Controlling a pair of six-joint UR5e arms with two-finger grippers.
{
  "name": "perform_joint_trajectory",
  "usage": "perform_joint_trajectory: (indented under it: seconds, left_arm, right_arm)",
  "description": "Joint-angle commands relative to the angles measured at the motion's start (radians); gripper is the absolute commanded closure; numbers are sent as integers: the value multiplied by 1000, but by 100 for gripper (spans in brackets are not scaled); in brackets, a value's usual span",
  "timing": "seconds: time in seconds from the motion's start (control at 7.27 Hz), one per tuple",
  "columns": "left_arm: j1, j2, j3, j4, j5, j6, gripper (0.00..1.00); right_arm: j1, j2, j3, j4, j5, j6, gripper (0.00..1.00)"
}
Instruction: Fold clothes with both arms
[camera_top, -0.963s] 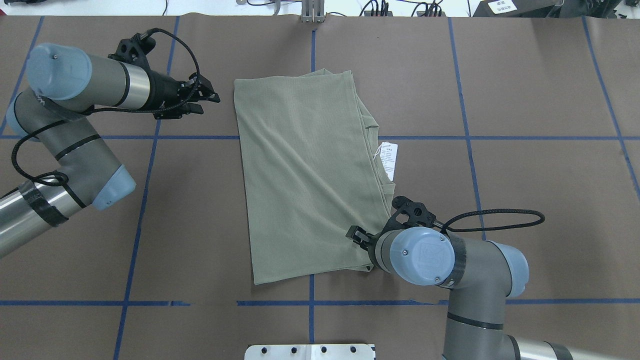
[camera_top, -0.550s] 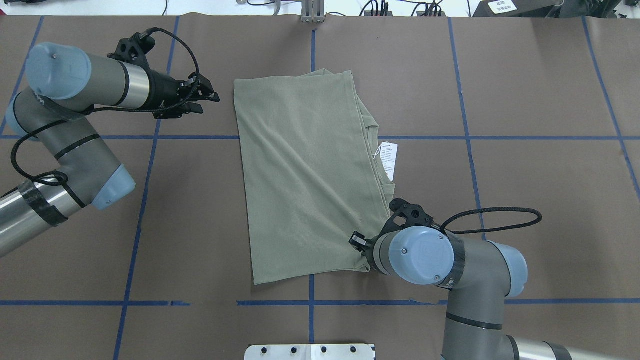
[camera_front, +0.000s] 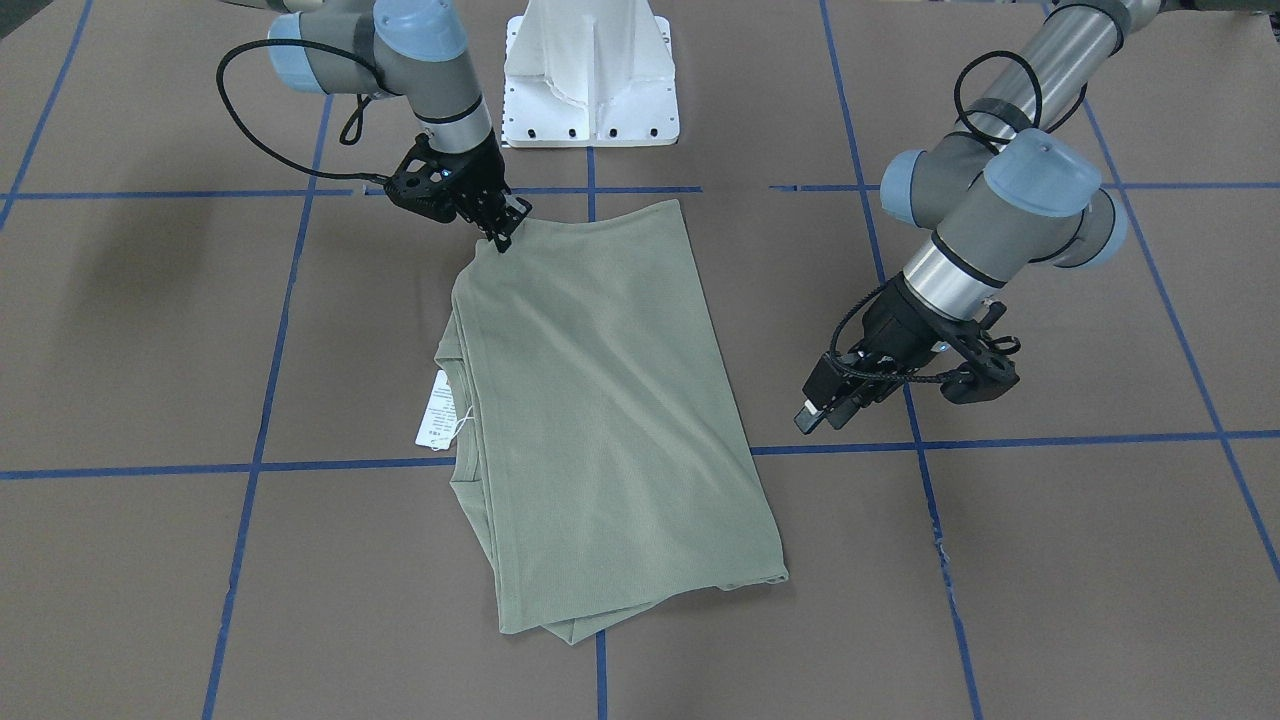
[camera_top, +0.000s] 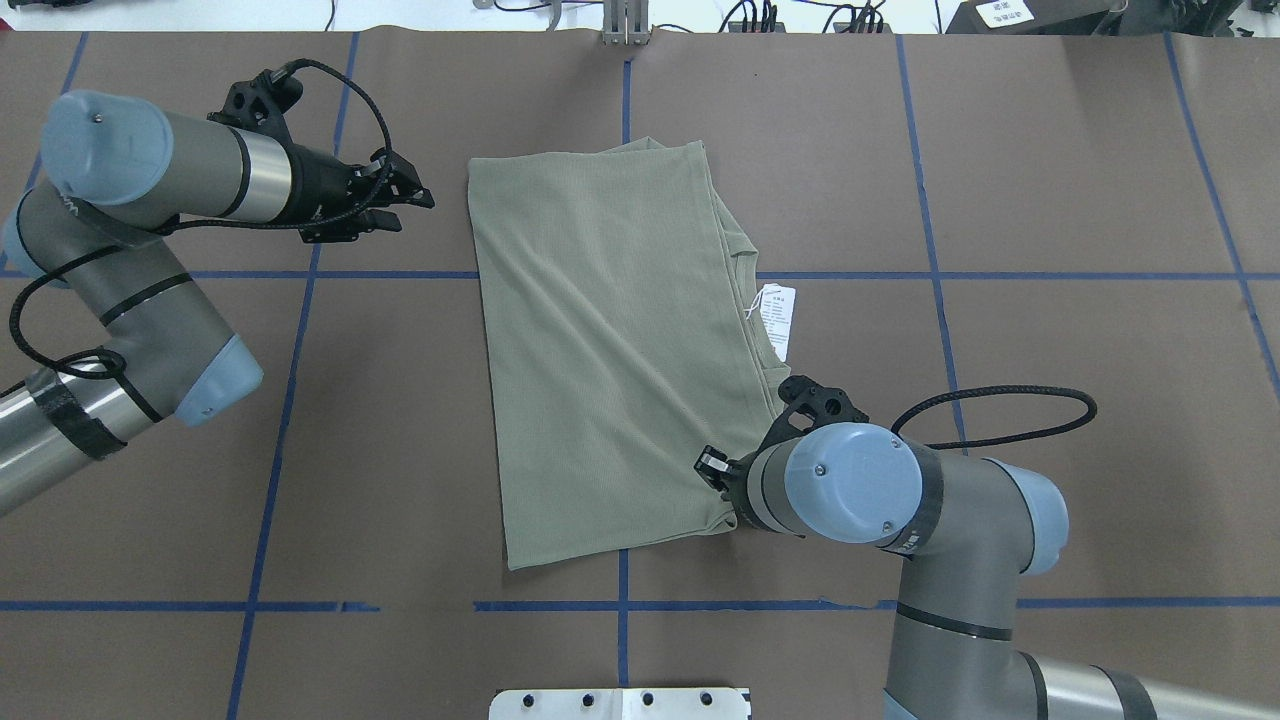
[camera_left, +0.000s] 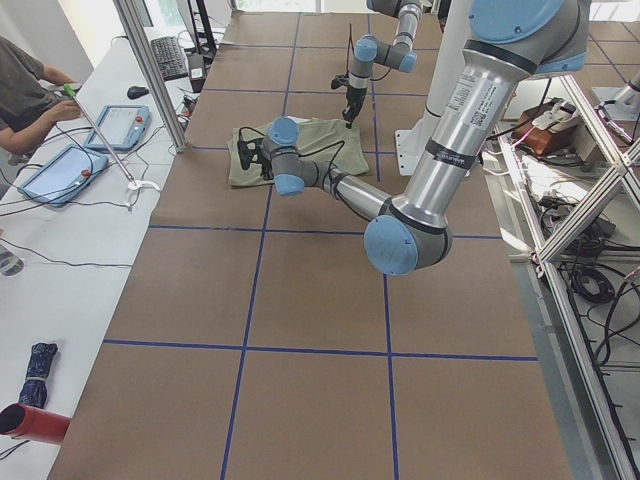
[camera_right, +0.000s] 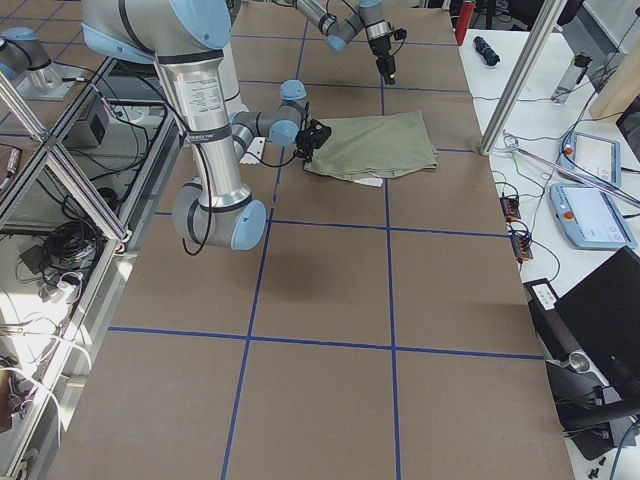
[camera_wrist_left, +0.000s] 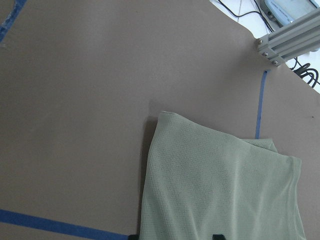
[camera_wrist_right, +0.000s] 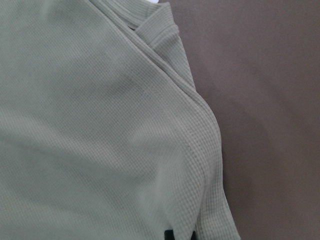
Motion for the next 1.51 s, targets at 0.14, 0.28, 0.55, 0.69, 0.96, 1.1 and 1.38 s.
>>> perform_joint_trajectory:
  seconds: [0.14, 0.28, 0.55, 0.69, 0.96, 1.1, 1.38]
  left_arm:
    - [135, 95, -182, 0, 20, -245, 42]
    - [195, 127, -225, 0, 47, -319, 40]
    - [310, 161, -352, 120, 94, -416, 36]
    - [409, 162, -392, 234, 188, -429, 35]
    - [526, 162, -385, 272, 282, -493, 35]
    - [575, 167, -380, 291, 295, -513, 35]
    - [597, 165, -382, 342, 307, -515, 35]
  right_arm:
    - [-18, -9, 70, -55, 1, 61, 100]
    - [-44, -12, 77, -55, -7, 110, 100]
    - [-76, -18, 94, -56, -33, 136, 100]
    - [-85, -24, 94, -56, -54, 136, 100]
    - [-85, -24, 94, -56, -56, 136, 100]
    - [-85, -24, 94, -56, -56, 136, 100]
    - [-87, -24, 95, -56, -56, 136, 100]
